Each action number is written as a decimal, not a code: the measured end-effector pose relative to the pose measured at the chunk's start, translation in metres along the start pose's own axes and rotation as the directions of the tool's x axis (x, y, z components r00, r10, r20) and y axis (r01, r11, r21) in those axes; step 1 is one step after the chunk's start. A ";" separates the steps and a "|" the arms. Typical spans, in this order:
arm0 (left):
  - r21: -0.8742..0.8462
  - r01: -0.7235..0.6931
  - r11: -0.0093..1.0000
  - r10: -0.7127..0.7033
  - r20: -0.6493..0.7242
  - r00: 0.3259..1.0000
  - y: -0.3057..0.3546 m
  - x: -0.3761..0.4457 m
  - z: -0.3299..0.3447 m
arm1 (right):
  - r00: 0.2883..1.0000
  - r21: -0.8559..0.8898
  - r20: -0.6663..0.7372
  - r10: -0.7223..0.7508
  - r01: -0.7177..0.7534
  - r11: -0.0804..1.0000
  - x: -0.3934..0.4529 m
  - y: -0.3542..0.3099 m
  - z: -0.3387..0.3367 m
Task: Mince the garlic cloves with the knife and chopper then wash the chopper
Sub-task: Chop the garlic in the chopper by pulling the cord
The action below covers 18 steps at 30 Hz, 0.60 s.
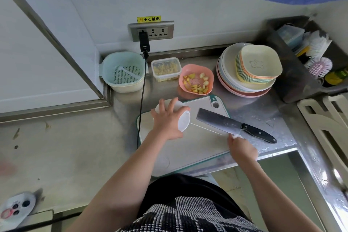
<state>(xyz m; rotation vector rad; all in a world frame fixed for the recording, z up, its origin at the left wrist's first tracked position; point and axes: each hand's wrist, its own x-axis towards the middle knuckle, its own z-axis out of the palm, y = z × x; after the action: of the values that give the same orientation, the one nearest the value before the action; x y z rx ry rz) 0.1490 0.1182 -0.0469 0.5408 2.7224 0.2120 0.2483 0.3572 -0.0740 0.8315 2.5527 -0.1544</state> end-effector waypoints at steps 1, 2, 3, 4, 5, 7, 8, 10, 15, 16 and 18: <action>0.003 0.001 1.000 -0.001 -0.004 1.000 0.000 0.000 0.000 | 0.999 0.008 0.003 0.050 -0.050 0.999 0.000 0.011 0.000; 0.006 0.002 1.000 -0.002 -0.007 1.000 0.000 0.000 0.000 | 0.998 0.001 -0.002 0.067 -0.067 0.998 0.001 0.017 -0.002; 0.010 0.002 1.000 -0.002 -0.007 1.000 0.000 0.000 0.000 | 0.997 -0.013 -0.008 0.074 -0.074 0.997 0.001 0.018 -0.004; 0.011 0.002 1.000 -0.002 -0.006 1.000 0.000 0.000 0.001 | 0.998 -0.018 -0.016 0.069 -0.069 0.997 0.000 0.013 -0.008; 0.009 0.003 1.000 -0.003 -0.007 1.000 0.000 0.001 0.001 | 0.999 -0.018 -0.022 0.046 -0.046 0.999 -0.001 0.004 -0.014; 0.010 0.002 1.000 -0.002 -0.008 1.000 0.000 0.001 0.002 | 0.995 -0.022 -0.040 -0.092 0.091 0.996 -0.010 -0.032 -0.024; 0.011 0.003 1.000 -0.003 -0.002 1.000 0.000 0.001 0.002 | 0.977 -0.032 -0.051 -0.205 0.203 0.979 -0.018 -0.054 -0.030; 0.010 0.007 1.000 -0.007 0.013 1.000 0.000 0.002 0.002 | 0.894 -0.068 -0.080 -0.442 0.437 0.897 -0.038 -0.098 -0.040; -0.001 0.021 1.000 -0.021 -0.009 1.000 -0.003 0.002 0.002 | 0.848 -0.151 -0.062 -0.526 0.513 0.845 -0.042 -0.102 -0.028; -0.006 0.018 1.000 -0.018 -0.010 1.000 -0.003 0.002 0.003 | 0.873 -0.163 -0.037 -0.486 0.475 0.865 -0.035 -0.086 -0.019; 0.000 0.016 1.000 -0.016 -0.026 1.000 -0.004 0.001 0.002 | 0.937 -0.168 -0.006 -0.350 0.344 0.924 -0.025 -0.049 -0.006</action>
<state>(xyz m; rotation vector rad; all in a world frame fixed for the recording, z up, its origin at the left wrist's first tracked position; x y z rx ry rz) 0.1479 0.1151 -0.0497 0.5200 2.7506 0.2168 0.2350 0.3053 -0.0593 0.3170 2.6826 -0.0362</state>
